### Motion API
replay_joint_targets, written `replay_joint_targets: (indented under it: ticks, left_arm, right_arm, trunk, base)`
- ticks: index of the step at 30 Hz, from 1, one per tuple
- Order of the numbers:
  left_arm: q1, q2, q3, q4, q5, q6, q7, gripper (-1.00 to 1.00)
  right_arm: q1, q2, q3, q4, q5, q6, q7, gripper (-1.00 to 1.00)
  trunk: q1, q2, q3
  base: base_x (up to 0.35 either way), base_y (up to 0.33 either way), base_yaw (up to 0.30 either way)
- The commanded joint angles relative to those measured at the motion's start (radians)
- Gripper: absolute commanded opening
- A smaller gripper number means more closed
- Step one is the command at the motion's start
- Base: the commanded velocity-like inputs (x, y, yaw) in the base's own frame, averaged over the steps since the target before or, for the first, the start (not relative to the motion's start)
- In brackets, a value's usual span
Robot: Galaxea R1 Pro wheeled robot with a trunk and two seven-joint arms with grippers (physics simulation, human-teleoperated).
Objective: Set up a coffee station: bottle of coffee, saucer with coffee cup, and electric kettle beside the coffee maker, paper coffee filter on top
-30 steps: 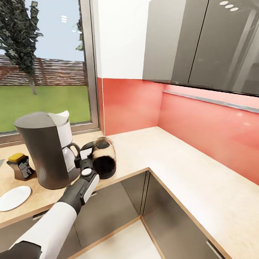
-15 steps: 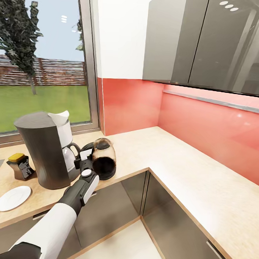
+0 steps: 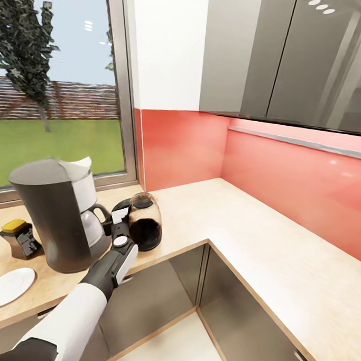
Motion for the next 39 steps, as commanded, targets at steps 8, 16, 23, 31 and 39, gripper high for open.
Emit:
replay_joint_targets:
  ticks: [8, 16, 23, 31, 39]
  left_arm:
    - [0.000, 0.002, -0.005, 0.000, 0.004, -0.003, 0.006, -1.00]
    - [0.018, 0.008, -0.005, 0.000, 0.002, -0.027, 0.006, -1.00]
    - [0.022, 0.010, -0.004, 0.006, 0.003, -0.061, 0.006, -1.00]
    - [0.022, 0.010, -0.004, 0.008, 0.005, -0.055, 0.007, -1.00]
    - [0.022, 0.009, -0.005, 0.028, 0.006, -0.058, 0.005, -1.00]
  right_arm:
    - [-0.001, 0.000, -0.008, 0.002, 0.010, -0.003, -0.004, 1.00]
    - [0.000, 0.000, -0.008, 0.001, 0.010, -0.004, -0.004, 1.00]
    - [0.000, 0.000, -0.008, 0.002, 0.010, -0.004, -0.004, 1.00]
    - [0.000, 0.000, -0.008, 0.001, 0.010, -0.004, -0.004, 1.00]
    - [0.000, 0.000, -0.008, 0.002, 0.010, -0.004, -0.004, 1.00]
  trunk:
    - [0.001, -0.002, -0.002]
    - [0.001, -0.002, -0.002]
    - [0.001, -0.002, -0.002]
    - [0.001, -0.002, -0.002]
    - [0.001, -0.002, -0.002]
  base:
    - [0.161, 0.000, 0.000]
    - [0.006, 0.000, 0.000]
    - [0.000, 0.000, 0.000]
    - [0.000, 0.000, 0.000]
    - [0.000, 0.000, 0.000]
